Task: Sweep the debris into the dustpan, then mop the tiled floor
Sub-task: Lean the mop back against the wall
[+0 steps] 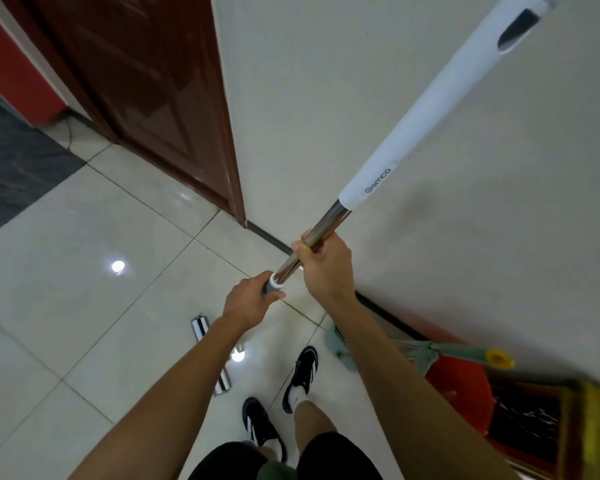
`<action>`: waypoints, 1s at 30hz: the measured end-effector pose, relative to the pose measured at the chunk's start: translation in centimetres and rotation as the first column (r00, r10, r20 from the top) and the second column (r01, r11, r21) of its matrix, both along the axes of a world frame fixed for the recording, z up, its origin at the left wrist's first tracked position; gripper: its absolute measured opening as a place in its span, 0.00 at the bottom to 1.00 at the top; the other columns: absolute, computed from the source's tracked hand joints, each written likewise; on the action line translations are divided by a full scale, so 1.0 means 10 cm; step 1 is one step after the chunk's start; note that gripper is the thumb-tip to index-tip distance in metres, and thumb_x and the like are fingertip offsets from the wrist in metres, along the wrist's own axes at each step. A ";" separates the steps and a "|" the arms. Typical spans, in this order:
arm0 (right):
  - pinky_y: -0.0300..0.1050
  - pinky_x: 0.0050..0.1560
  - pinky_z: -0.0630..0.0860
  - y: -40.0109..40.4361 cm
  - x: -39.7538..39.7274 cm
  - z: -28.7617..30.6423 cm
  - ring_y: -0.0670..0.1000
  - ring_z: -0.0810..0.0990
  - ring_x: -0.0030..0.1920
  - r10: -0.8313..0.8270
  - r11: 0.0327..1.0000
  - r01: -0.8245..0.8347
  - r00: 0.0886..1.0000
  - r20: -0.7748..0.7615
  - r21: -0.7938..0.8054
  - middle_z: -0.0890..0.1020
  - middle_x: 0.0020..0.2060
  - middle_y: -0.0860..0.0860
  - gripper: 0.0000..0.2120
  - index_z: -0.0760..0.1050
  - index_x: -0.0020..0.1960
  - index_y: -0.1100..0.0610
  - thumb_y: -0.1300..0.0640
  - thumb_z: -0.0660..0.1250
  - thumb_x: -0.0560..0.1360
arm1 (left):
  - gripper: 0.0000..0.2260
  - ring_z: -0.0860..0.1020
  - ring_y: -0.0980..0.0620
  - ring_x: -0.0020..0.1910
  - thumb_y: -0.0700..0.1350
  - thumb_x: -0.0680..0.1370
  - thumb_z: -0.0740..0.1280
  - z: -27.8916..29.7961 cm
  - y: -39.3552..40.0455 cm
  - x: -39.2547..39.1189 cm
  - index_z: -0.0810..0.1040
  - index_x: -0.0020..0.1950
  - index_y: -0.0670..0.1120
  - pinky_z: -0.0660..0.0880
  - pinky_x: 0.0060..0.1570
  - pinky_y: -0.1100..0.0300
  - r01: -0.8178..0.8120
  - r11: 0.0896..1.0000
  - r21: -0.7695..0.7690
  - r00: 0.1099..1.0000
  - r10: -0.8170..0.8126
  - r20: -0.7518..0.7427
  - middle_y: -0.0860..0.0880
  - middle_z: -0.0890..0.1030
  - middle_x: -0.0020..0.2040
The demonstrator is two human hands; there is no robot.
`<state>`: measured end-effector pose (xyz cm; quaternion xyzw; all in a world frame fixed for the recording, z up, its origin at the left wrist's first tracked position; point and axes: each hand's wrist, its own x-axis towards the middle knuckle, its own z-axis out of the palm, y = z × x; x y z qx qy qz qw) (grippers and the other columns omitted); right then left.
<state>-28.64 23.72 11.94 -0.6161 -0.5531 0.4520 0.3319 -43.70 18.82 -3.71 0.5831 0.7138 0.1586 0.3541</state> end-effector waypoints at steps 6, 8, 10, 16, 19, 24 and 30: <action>0.40 0.53 0.81 0.42 0.25 0.14 0.42 0.84 0.45 0.009 0.998 -0.013 0.998 -0.061 -0.069 0.84 0.45 0.46 0.09 0.79 0.55 0.56 0.57 0.71 0.75 | 0.14 0.78 0.50 0.37 0.61 0.81 0.63 0.12 0.41 0.33 0.70 0.59 0.53 0.80 0.40 0.50 0.072 0.997 0.011 0.991 -0.070 -0.117 0.52 0.79 0.40; 0.42 0.55 0.80 0.61 0.37 0.20 0.43 0.83 0.46 0.006 0.998 -0.010 0.998 -0.063 -0.067 0.84 0.46 0.46 0.09 0.79 0.55 0.55 0.57 0.71 0.75 | 0.14 0.79 0.48 0.38 0.61 0.81 0.62 0.20 0.62 0.49 0.70 0.60 0.53 0.79 0.40 0.51 0.069 0.998 0.008 0.992 -0.068 -0.103 0.50 0.80 0.41; 0.41 0.54 0.80 0.77 0.47 0.25 0.43 0.83 0.46 -0.005 0.999 0.002 0.998 -0.067 -0.047 0.83 0.46 0.45 0.09 0.78 0.55 0.54 0.56 0.71 0.75 | 0.15 0.80 0.44 0.41 0.61 0.82 0.61 0.30 0.83 0.62 0.70 0.62 0.54 0.78 0.41 0.50 0.069 0.998 -0.004 0.992 -0.069 -0.102 0.47 0.81 0.44; 0.35 0.46 0.76 1.22 0.76 0.49 0.41 0.82 0.44 0.040 0.999 -0.038 0.997 -0.065 0.036 0.83 0.43 0.42 0.06 0.78 0.50 0.49 0.55 0.71 0.74 | 0.10 0.78 0.44 0.40 0.55 0.82 0.62 0.59 1.33 0.94 0.68 0.59 0.51 0.72 0.37 0.53 0.076 0.997 0.026 0.990 -0.073 -0.119 0.51 0.75 0.39; 0.38 0.50 0.77 1.38 0.81 0.62 0.42 0.82 0.46 0.077 0.994 -0.072 0.995 -0.060 0.085 0.83 0.43 0.41 0.05 0.77 0.49 0.47 0.54 0.71 0.74 | 0.13 0.78 0.45 0.38 0.61 0.83 0.59 0.72 1.51 1.05 0.68 0.55 0.52 0.76 0.38 0.51 0.033 0.998 0.062 0.994 -0.026 -0.108 0.50 0.78 0.39; 0.49 0.55 0.80 1.59 0.79 0.75 0.48 0.83 0.48 0.091 0.989 -0.081 0.993 -0.076 0.125 0.84 0.45 0.47 0.07 0.78 0.52 0.52 0.53 0.71 0.74 | 0.13 0.79 0.44 0.39 0.60 0.82 0.61 0.91 1.77 1.10 0.71 0.55 0.50 0.78 0.41 0.50 -0.016 0.996 0.084 0.999 0.020 -0.042 0.47 0.80 0.41; 0.46 0.53 0.80 1.80 0.74 0.76 0.47 0.83 0.48 0.094 0.988 -0.088 0.994 -0.048 0.129 0.83 0.45 0.48 0.07 0.78 0.52 0.54 0.53 0.70 0.76 | 0.12 0.79 0.43 0.42 0.57 0.82 0.63 0.95 2.00 1.13 0.72 0.57 0.49 0.76 0.41 0.51 -0.047 0.997 0.061 0.999 0.045 0.022 0.46 0.80 0.43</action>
